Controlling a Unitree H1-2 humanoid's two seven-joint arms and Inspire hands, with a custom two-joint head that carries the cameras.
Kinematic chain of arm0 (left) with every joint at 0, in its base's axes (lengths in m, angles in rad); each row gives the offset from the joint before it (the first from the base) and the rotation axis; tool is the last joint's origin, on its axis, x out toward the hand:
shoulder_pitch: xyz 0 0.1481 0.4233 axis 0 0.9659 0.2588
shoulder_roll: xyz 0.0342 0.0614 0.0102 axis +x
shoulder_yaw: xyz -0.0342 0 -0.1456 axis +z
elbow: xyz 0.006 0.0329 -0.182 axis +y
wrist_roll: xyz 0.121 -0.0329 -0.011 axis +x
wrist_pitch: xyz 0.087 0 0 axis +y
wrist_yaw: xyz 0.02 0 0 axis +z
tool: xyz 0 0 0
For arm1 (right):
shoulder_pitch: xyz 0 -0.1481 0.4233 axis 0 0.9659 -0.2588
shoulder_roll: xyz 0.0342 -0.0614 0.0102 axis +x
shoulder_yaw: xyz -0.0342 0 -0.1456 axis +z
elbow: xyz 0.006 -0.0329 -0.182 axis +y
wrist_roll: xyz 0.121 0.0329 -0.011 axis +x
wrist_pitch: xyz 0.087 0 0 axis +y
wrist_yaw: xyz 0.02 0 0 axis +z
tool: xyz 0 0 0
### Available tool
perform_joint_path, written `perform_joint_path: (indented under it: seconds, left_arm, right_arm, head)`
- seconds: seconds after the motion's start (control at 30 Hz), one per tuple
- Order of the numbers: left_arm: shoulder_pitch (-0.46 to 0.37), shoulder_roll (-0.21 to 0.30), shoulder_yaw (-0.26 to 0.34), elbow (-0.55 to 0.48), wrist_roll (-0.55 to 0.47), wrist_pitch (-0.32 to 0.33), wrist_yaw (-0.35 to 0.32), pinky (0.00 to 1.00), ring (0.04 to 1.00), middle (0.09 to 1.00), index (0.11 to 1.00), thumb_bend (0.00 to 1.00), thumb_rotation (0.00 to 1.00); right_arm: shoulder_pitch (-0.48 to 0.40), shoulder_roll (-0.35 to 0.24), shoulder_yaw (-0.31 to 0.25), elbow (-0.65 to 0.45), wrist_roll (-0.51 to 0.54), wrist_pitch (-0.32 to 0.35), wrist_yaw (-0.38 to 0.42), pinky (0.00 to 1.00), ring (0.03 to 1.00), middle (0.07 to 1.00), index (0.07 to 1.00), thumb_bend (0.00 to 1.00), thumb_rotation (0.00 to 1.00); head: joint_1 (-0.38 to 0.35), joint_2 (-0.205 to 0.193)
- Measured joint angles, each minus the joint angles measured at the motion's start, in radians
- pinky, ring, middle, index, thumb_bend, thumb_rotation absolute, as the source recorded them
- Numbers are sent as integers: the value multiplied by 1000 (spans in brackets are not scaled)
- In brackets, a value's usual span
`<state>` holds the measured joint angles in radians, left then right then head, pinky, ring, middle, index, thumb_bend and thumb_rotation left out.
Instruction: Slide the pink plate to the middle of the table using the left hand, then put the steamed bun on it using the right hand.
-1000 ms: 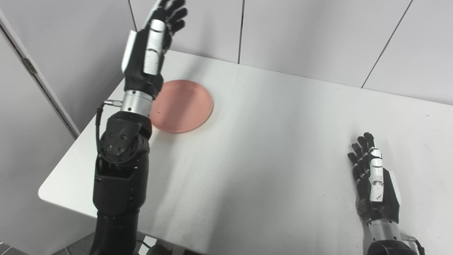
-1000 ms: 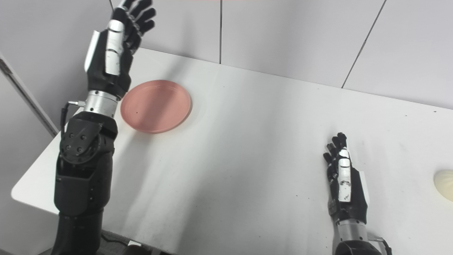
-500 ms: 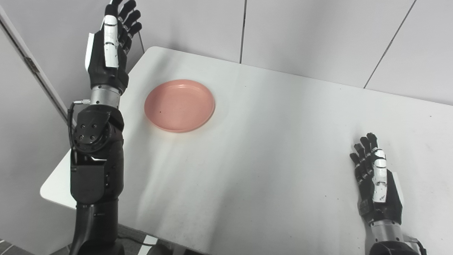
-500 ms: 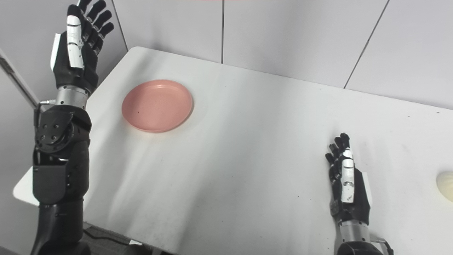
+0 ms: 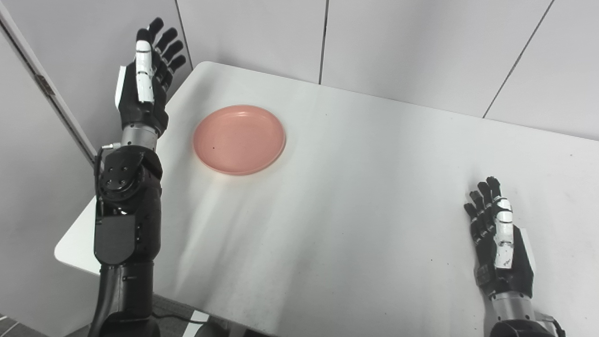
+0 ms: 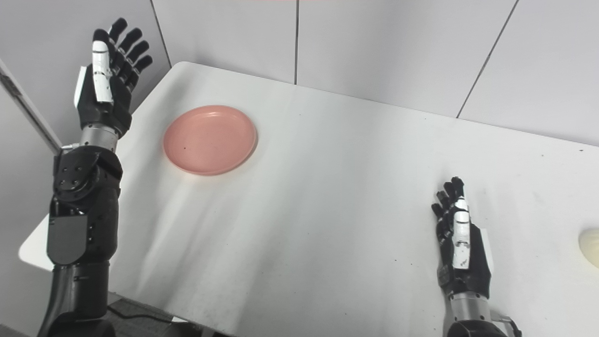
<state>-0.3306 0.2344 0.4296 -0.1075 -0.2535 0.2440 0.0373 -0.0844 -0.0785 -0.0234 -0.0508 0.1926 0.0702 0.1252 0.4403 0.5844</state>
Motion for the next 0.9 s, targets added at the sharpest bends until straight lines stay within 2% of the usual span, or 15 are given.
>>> perform_joint_path:
  seconds: [0.37, 0.9]
  left_arm:
    - [3, 2, 40, 71, -23, -4, 13, 904, 891, 900, 906, 509, 1000]
    - [19, 15, 47, 170, -35, -28, 23, 906, 888, 892, 906, 490, 1000]
  right_arm:
    - [0, -3, -1, -3, 0, 0, 8, 1000, 1000, 1000, 1000, 199, 1000]
    - [0, -3, -4, -6, 10, 2, 8, 1000, 1000, 1000, 1000, 197, 1000]
  head:
    - [2, 8]
    - [0, 11]
